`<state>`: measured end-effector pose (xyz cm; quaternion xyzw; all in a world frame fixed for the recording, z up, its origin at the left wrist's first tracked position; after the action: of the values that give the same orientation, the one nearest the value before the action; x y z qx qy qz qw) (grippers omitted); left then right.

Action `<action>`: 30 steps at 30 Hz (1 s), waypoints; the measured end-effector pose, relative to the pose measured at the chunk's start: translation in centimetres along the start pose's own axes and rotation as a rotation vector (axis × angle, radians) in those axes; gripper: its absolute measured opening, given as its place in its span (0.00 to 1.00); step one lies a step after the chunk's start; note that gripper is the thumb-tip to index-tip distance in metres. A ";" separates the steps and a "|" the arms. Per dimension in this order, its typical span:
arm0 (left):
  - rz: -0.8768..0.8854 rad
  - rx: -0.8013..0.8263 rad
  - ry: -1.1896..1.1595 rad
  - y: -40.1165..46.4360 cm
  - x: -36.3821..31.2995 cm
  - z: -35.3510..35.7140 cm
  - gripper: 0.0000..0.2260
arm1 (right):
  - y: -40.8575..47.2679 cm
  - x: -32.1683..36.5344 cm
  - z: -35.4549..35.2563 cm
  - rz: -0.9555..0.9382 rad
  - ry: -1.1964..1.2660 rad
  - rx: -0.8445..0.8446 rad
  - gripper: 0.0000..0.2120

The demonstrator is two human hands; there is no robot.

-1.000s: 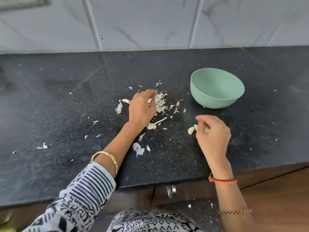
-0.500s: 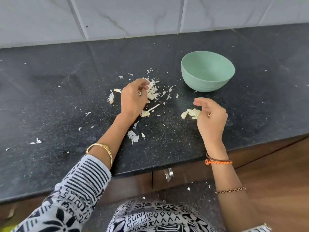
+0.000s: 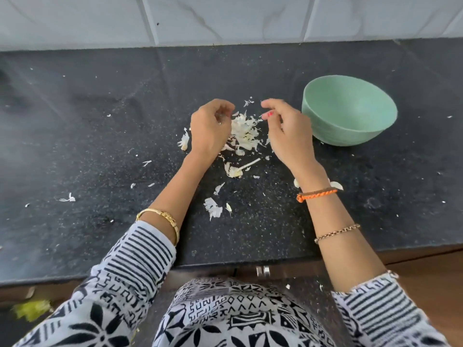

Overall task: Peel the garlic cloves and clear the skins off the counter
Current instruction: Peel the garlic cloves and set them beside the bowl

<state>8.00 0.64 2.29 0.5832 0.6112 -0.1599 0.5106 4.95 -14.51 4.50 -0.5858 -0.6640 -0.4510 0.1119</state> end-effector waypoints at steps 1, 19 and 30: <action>-0.002 -0.006 -0.009 0.4 -0.1 0.1 0.13 | 0.6 0.0 0.6 0.004 -0.019 0.041 0.17; -0.074 -0.037 0.098 2.1 2.8 0.4 0.15 | 3.8 0.0 6.5 -0.043 -0.324 0.412 0.11; 0.070 0.013 0.149 2.5 3.5 0.8 0.13 | 4.0 -1.4 6.2 -0.037 -0.167 0.106 0.15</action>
<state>11.25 2.66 0.11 0.6179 0.6256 -0.1023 0.4652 11.23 -11.31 1.88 -0.6023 -0.7046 -0.3668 0.0786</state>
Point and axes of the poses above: each hand's wrist, its own y-axis towards the middle knuckle, its own z-axis out of the palm, x = y × z, the point moved 4 cm from there along y, towards the middle knuckle, and after that the axes turned 6 degrees about -x, right-handed, at the moved point
